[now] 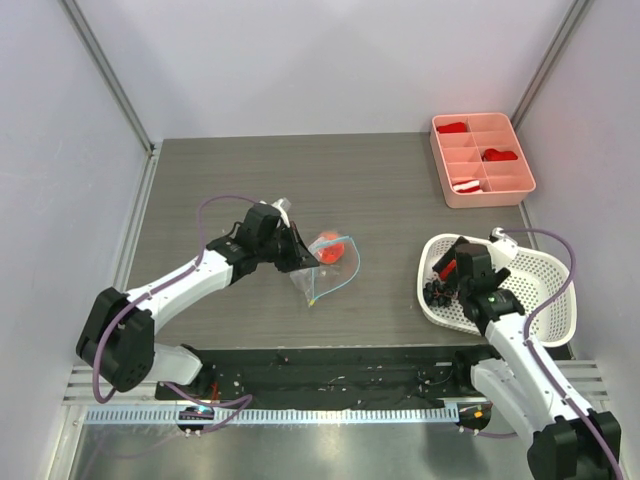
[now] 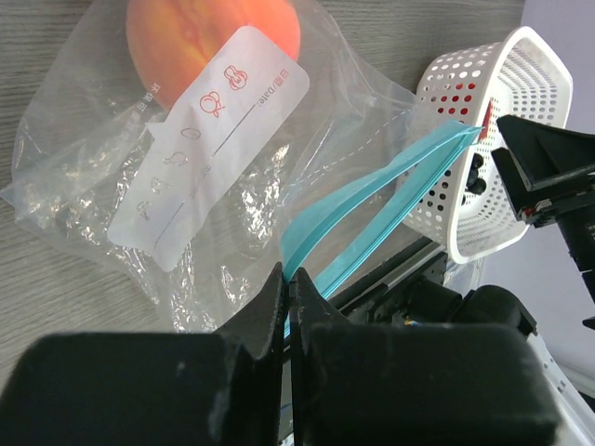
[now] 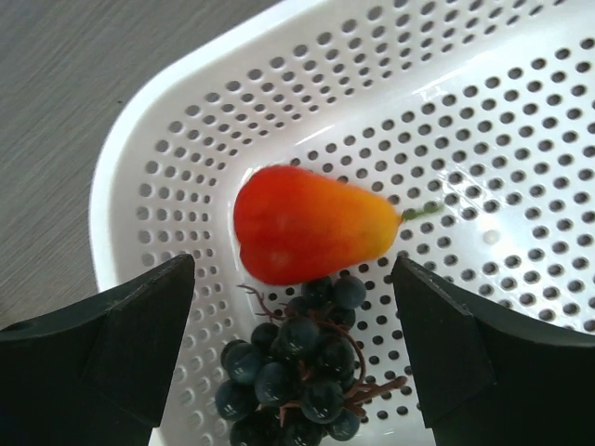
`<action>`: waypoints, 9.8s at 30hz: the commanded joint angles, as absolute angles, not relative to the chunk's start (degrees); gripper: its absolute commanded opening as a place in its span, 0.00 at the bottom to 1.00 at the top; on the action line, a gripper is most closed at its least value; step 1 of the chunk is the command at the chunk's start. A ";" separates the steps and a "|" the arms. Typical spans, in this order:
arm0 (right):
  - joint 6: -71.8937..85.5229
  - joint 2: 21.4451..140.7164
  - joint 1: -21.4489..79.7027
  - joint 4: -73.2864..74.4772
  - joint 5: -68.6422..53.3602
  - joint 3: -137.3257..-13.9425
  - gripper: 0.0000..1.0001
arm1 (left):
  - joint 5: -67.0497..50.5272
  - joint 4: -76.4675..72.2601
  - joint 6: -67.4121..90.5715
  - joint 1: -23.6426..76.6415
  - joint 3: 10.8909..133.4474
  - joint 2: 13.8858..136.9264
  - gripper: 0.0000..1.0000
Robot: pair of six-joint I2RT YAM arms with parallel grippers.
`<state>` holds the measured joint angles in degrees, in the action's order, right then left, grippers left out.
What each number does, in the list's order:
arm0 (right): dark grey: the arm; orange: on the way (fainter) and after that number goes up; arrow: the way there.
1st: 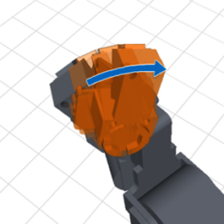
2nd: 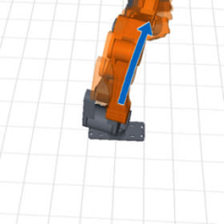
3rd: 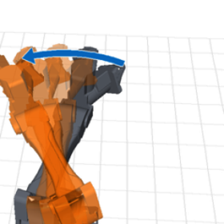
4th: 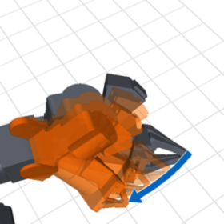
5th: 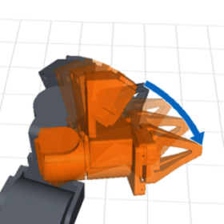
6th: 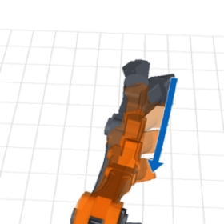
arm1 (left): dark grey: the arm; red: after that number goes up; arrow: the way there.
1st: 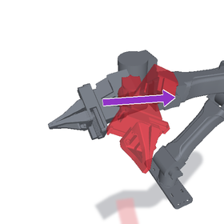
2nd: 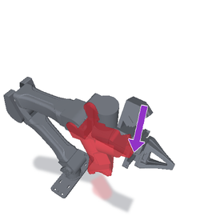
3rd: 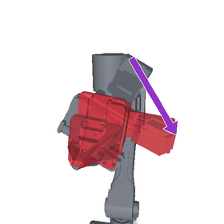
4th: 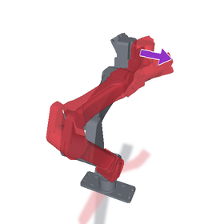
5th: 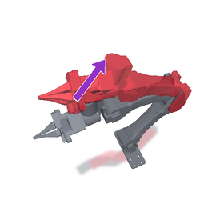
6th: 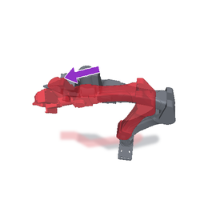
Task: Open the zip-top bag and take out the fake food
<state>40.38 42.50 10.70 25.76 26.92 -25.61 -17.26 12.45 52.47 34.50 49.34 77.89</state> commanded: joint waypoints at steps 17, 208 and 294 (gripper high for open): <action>31.03 59.47 56.41 7.32 26.63 -44.28 0.70 | -16.96 10.90 54.49 34.98 50.71 74.62 0.00; 18.11 100.63 51.06 -24.43 14.94 -46.41 0.80 | -8.62 -17.14 70.14 35.16 23.73 75.15 0.00; 15.56 85.16 48.25 -19.64 7.73 -39.91 0.85 | -10.99 -9.68 59.15 37.27 33.30 69.96 0.00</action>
